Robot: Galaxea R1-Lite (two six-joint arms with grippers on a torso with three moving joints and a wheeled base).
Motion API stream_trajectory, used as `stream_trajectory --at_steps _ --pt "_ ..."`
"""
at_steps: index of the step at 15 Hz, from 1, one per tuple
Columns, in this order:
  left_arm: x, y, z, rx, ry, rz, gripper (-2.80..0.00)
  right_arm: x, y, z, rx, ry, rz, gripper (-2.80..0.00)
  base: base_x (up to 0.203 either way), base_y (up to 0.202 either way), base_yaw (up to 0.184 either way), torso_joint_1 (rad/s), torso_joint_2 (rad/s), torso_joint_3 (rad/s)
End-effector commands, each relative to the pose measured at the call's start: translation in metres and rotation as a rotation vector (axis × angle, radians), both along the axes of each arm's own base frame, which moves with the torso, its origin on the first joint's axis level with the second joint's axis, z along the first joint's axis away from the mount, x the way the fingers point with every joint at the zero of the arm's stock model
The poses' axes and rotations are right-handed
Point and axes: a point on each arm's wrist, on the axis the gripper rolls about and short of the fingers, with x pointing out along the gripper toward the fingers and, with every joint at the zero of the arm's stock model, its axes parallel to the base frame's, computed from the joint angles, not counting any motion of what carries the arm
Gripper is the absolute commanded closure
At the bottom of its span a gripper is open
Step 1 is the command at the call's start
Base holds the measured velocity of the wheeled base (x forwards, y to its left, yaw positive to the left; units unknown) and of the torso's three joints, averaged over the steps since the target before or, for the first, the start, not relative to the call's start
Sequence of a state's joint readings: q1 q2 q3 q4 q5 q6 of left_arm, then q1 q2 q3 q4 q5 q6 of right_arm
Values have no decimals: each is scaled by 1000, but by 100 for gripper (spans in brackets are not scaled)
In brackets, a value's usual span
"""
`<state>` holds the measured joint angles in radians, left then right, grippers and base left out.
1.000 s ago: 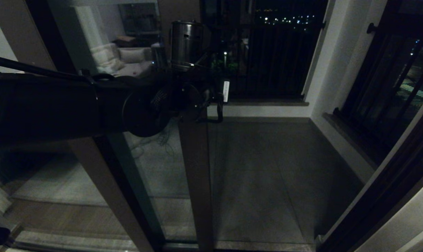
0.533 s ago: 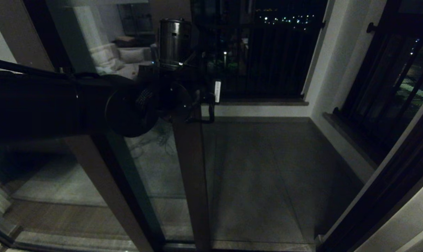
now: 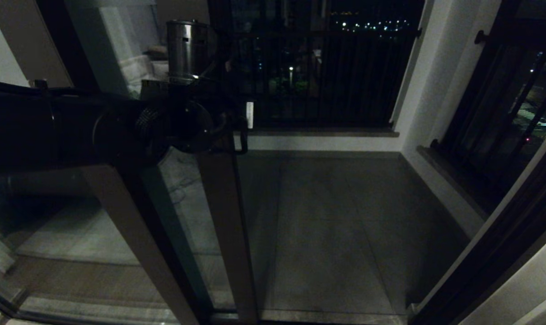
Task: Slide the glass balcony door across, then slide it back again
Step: Open the slid door
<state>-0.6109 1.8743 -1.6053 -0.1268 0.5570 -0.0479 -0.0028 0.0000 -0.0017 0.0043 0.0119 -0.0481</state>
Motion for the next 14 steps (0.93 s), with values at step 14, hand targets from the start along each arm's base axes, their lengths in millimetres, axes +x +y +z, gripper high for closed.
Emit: stream_trajectory --at_steps 14 --pt "7 36 5 -17 -5 83 0 0 0 0 -1 2 0 0 0 0 0 0 0 0"
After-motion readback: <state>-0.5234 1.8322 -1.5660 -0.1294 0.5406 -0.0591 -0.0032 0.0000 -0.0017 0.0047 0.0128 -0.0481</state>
